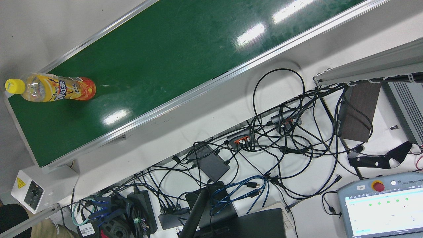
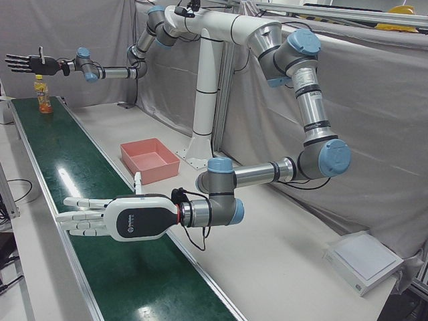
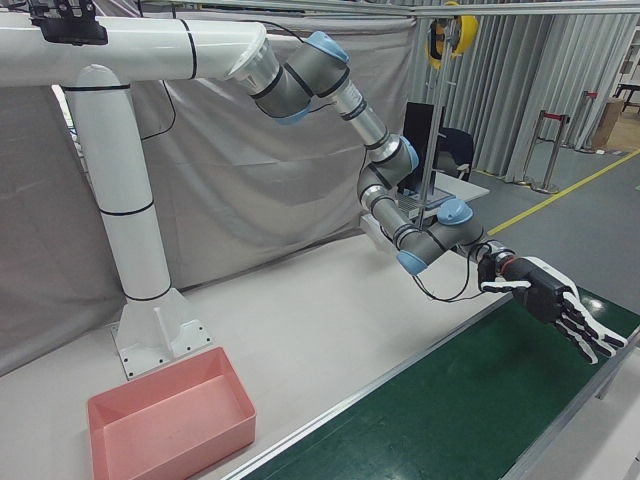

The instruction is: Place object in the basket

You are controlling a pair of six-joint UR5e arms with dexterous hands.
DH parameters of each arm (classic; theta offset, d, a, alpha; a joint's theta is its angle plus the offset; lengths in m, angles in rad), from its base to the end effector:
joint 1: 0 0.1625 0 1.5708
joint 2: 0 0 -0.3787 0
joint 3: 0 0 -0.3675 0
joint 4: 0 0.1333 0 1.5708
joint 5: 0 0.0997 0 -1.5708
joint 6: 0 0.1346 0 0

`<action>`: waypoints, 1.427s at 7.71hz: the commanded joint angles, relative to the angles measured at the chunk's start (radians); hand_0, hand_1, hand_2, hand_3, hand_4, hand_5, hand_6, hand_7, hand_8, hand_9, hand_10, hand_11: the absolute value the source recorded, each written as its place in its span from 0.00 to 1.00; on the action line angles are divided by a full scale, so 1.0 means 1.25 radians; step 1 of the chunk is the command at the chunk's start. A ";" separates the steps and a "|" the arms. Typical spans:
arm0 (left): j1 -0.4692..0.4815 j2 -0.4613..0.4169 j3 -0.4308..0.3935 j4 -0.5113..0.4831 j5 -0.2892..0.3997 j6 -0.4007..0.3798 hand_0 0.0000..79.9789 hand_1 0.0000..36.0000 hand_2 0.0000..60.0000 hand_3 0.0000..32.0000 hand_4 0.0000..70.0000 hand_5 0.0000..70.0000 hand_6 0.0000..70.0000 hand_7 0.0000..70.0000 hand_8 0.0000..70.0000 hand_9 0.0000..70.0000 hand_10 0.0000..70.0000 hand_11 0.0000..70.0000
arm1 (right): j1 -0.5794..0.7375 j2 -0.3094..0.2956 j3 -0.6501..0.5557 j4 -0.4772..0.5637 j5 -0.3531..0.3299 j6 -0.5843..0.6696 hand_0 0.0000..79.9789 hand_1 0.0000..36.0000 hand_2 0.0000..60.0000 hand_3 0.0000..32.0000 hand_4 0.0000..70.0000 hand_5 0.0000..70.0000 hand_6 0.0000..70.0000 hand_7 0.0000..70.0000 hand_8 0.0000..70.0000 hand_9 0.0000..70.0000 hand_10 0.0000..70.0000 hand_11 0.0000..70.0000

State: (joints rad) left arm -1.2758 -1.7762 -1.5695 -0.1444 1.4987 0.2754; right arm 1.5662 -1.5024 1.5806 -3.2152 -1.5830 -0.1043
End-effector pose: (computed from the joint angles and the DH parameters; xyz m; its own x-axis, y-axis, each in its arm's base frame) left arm 0.0368 -0.6131 0.5066 -0.9643 -0.1279 -0.2319 0.1693 0.3757 -0.9112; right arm 0.1292 -0.5279 0.6107 -0.9944 0.0162 0.1042 -0.1041 0.0063 -0.9945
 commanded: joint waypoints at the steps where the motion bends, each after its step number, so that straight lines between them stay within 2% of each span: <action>1: 0.000 0.000 0.000 0.000 0.000 0.001 0.66 0.20 0.00 0.00 0.22 0.10 0.00 0.00 0.04 0.08 0.09 0.15 | 0.000 0.000 0.000 0.000 0.000 0.000 0.00 0.00 0.00 0.00 0.00 0.00 0.00 0.00 0.00 0.00 0.00 0.00; 11: 0.008 0.000 0.006 0.007 0.000 0.005 0.65 0.17 0.00 0.00 0.23 0.10 0.00 0.00 0.04 0.09 0.09 0.14 | 0.000 -0.001 0.000 0.000 0.000 0.000 0.00 0.00 0.00 0.00 0.00 0.00 0.00 0.00 0.00 0.00 0.00 0.00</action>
State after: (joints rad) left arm -1.2740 -1.7763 -1.5691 -0.1422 1.4987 0.2767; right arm 1.5662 -1.5022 1.5804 -3.2152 -1.5831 -0.1043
